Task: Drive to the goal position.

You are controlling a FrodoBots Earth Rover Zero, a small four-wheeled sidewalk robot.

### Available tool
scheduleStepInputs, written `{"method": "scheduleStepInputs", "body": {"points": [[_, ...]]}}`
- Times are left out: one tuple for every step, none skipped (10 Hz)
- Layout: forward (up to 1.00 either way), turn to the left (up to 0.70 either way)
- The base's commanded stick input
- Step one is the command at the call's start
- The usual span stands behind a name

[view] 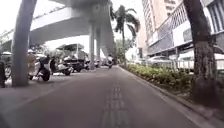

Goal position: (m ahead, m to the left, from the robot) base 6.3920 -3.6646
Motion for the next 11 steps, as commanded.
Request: {"method": "scheduleStepInputs", "body": {"points": [[0.45,0.00],[0.45,0.00],[0.45,0.00],[0.45,0.00],[0.45,0.00],[0.45,0.00],[0.45,0.00],[0.45,0.00],[0.45,0.00],[0.45,0.00],[0.45,0.00]]}}
